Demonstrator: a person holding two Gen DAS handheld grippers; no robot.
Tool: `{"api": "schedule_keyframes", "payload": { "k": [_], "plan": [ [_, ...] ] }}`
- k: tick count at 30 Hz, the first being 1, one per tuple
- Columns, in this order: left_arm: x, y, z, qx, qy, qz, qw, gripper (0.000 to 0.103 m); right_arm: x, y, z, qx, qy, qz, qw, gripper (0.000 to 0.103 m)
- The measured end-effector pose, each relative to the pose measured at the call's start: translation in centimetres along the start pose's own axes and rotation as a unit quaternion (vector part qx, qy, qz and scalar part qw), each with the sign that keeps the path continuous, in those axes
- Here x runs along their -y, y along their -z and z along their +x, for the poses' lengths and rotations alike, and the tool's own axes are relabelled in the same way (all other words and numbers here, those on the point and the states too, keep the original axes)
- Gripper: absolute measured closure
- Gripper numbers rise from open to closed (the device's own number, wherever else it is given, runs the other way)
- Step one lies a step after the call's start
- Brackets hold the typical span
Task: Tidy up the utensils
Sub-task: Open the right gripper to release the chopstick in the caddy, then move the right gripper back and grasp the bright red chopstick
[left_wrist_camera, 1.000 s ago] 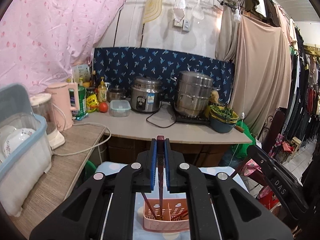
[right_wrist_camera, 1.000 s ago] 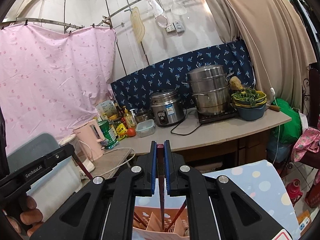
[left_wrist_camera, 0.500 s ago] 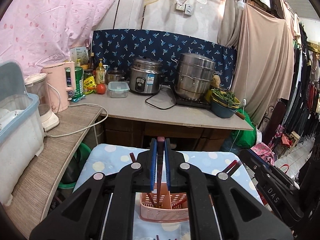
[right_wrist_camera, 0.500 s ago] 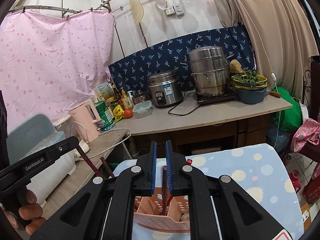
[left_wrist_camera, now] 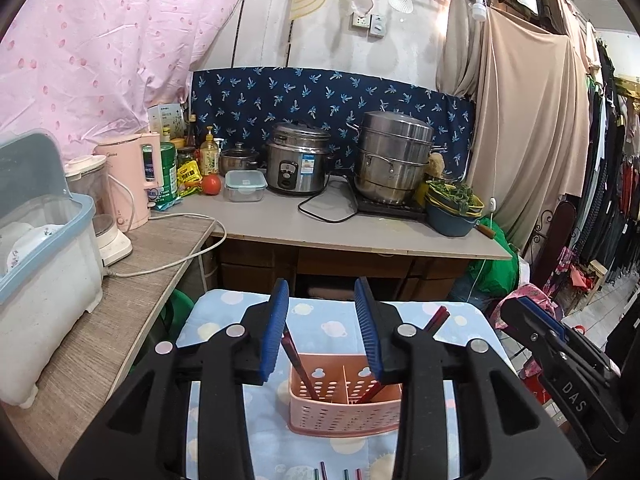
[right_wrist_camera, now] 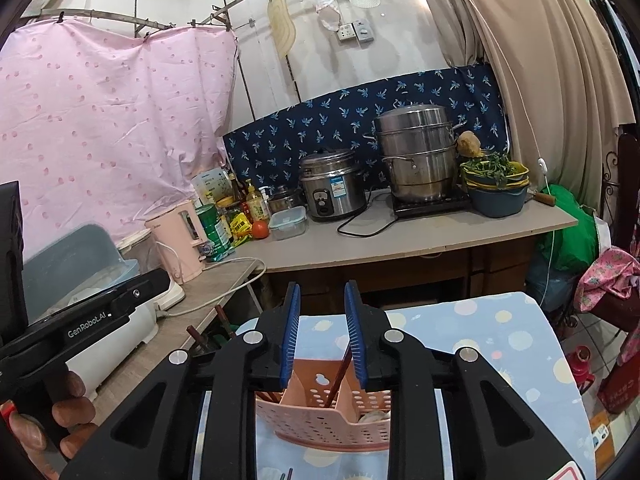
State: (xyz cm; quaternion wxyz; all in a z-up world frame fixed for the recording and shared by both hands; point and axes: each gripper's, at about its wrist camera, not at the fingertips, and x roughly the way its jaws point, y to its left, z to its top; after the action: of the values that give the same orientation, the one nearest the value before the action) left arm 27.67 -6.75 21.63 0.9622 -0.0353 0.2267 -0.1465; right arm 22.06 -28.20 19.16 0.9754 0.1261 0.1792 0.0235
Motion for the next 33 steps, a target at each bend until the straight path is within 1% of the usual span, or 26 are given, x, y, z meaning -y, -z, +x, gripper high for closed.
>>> {"api": "schedule_keyframes", "payload": {
  "k": [5, 9, 16, 22, 25, 27, 33],
  "plan": [
    [-0.1, 0.4, -1.3, 0.002, 0.001, 0.004, 1.0, 0.07, -0.3, 0.5, -1.6, -0.001, -0.006, 0.001, 1.0, 0.08],
    [-0.3, 1.0, -2.4, -0.005, 0.002, 0.006, 1.0, 0.07, -0.5, 1.1, -2.9, -0.005, -0.01, 0.0, 1.0, 0.08],
    [-0.9, 2.9, -4.4, -0.02, 0.004, 0.012, 0.9997, 0.07, -1.1, 3.9, -5.5, -0.028, -0.019, 0.002, 0.999, 0.08],
    [-1.5, 6.2, -6.0, -0.045, 0.003, 0.012, 0.9989, 0.07, -1.3, 7.7, -7.5, -0.059, -0.018, 0.003, 0.998, 0.08],
    [-2.0, 8.3, -6.4, -0.061, 0.001, 0.005, 0.9981, 0.07, -1.3, 10.0, -8.4, -0.083, -0.019, 0.007, 0.996, 0.08],
    [-2.4, 9.8, -6.6, -0.074, -0.001, 0.003, 0.9972, 0.07, -1.2, 11.6, -9.0, -0.094, -0.013, 0.007, 0.995, 0.08],
    [-2.9, 15.1, -6.9, -0.118, -0.021, 0.014, 0.9927, 0.07, -0.6, 16.6, -10.5, -0.136, -0.002, 0.017, 0.991, 0.08]
  ]
}}
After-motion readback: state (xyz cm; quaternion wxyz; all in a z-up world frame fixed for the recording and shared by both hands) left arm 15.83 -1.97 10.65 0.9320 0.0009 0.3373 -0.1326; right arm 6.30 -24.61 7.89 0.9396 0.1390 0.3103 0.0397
